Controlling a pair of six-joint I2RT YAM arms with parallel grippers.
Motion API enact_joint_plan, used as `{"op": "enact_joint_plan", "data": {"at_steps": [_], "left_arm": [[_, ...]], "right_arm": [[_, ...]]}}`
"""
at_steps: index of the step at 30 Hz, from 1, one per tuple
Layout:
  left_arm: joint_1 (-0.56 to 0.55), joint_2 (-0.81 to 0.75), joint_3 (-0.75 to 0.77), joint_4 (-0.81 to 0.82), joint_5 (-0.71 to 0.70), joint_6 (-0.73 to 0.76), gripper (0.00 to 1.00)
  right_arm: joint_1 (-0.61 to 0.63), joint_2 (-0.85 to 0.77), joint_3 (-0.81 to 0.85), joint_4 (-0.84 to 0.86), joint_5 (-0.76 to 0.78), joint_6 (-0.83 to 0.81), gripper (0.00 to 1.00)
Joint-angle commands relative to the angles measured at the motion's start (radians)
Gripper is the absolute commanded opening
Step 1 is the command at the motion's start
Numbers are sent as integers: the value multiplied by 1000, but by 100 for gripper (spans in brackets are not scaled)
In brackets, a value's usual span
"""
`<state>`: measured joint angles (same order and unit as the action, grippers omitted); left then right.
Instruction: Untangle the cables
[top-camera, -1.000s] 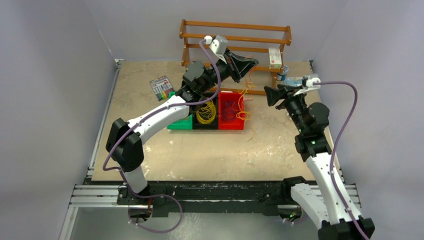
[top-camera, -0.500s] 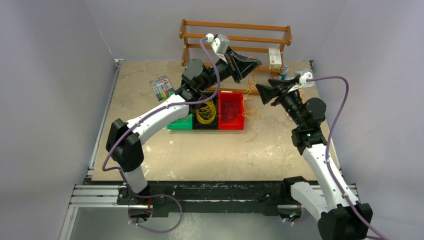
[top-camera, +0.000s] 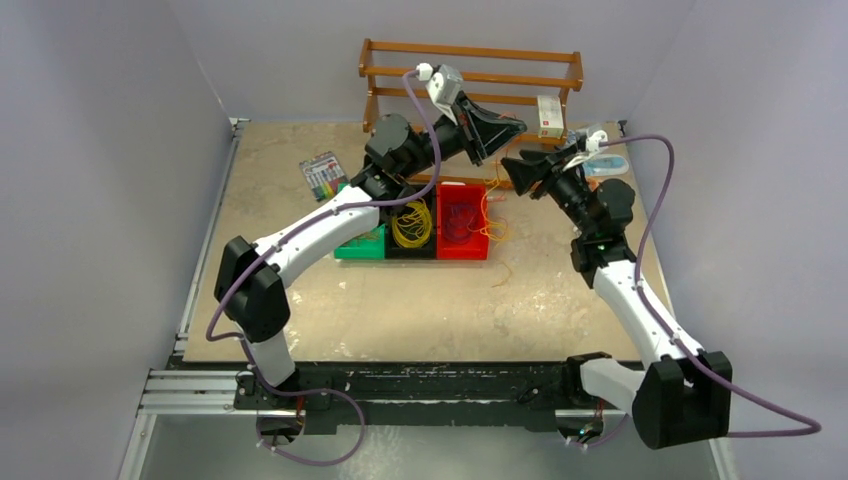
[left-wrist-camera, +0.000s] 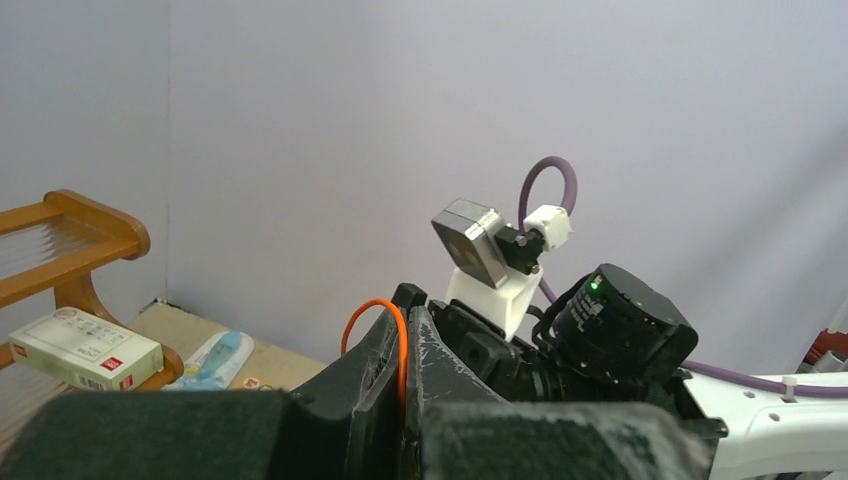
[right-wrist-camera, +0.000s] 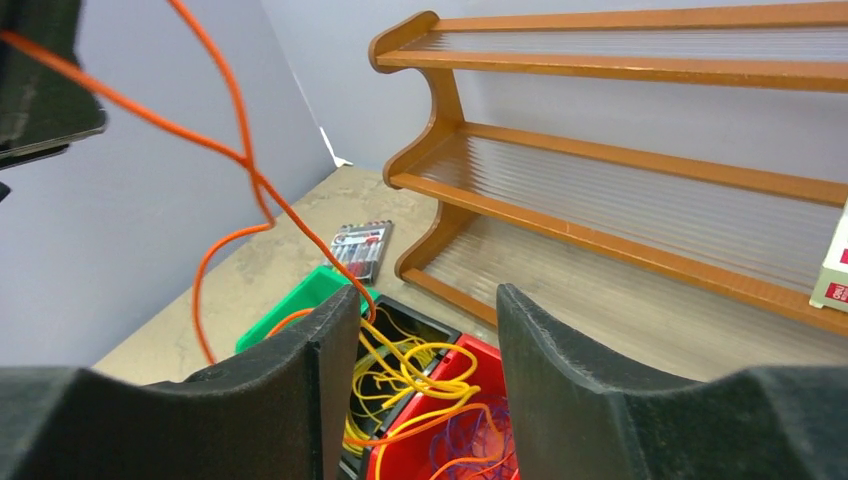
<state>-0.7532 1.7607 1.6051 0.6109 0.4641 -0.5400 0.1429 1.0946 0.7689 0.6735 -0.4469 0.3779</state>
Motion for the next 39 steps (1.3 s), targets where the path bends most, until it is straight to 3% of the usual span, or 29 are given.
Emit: {"op": "enact_joint_plan", "data": {"at_steps": [1,11,17,21,26,30,34,39], "left_arm": [[-2,2,67,9,25,-6,0],[-3,9,178,-81,52,13,0],[-2,-14,282,-268,14,159,0],[5,-73,260,-388,-131,274,0],[46,-205,123,-370,-348,291,0],[56,-308,83,-414,-531,373,0],[57,-358,72,-478,-753,446,0],[72,-407,15,-502,-1027,437,0]], "right_arm": [[-5,30,2,128,11,31,51],[-5,136,-89,101,72,30,30],[-5,57,-150,19,184,28,28],[-5,-8,-155,-70,198,-4,38],[-5,-33,-128,-243,212,-34,45],[-5,-56,-181,-213,207,5,50],[-5,-63,-211,-140,107,-28,55],[-5,-70,-224,-110,29,-54,58]]}}
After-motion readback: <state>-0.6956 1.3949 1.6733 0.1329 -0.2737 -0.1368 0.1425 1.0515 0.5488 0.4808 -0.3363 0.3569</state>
